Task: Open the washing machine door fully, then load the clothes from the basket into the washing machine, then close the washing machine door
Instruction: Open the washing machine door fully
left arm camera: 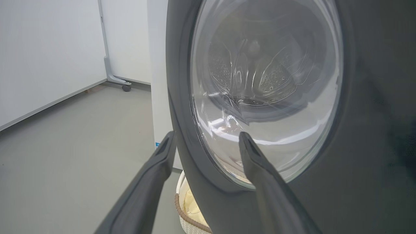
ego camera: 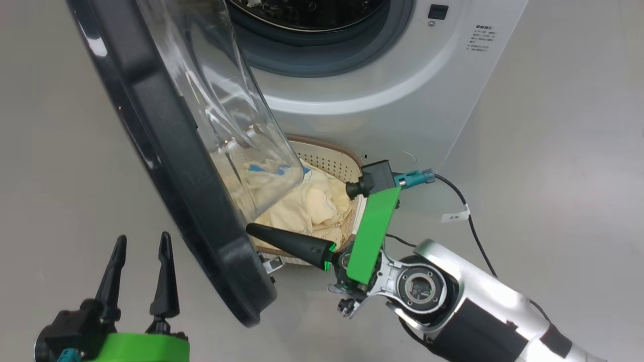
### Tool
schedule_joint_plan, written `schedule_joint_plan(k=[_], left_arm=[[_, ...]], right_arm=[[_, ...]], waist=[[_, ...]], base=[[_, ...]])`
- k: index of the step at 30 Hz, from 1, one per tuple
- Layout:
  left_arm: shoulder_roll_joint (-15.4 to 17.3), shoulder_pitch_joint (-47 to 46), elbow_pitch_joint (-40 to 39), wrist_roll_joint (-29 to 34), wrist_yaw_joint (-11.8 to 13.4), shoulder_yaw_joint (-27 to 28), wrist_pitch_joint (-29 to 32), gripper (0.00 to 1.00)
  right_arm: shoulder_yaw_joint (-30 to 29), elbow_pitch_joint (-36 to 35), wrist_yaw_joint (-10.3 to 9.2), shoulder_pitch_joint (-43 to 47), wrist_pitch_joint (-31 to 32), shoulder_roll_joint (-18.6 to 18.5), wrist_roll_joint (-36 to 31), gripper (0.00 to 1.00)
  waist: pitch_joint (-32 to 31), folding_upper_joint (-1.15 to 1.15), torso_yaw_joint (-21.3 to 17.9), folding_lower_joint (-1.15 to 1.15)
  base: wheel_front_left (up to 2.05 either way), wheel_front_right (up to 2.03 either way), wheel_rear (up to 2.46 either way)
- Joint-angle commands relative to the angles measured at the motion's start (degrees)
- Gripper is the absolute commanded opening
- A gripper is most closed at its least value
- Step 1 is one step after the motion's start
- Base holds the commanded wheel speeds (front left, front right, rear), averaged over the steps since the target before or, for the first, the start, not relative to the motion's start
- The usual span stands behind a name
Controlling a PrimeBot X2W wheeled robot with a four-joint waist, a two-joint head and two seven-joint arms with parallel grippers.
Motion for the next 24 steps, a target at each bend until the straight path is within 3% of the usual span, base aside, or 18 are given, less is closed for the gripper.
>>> schedule_joint_plan(k=[1, 15, 24], left_arm=[[0.5, -0.9, -1.5, -0.4, 0.0, 1.9, -0.6, 1.0], [0.2, -0.6, -1.0, -0.7, 0.0, 1.6, -0.6, 1.0], [0.3, 0.6, -1.2, -0.6, 0.0, 3.0, -0.6, 1.0]], right_arm=[[0.4, -1.7, 0.1, -1.7, -0.5, 1.6, 0.4, 0.0], [3.9, -0.4, 0.1, -3.2, -3.7, 1.7, 2.1, 0.0], [3.5, 1.2, 0.1, -3.9, -8.9, 0.2, -9.0, 0.0]], waist=[[-0.1, 0.0, 0.1, 0.0], [-1.7, 0.0, 0.3, 0.0], [-3.2, 0.0, -1.1, 0.0]], base=[[0.0, 0.0, 0.0], [0.0, 0.0, 0.0], [0.0, 0.0, 0.0]])
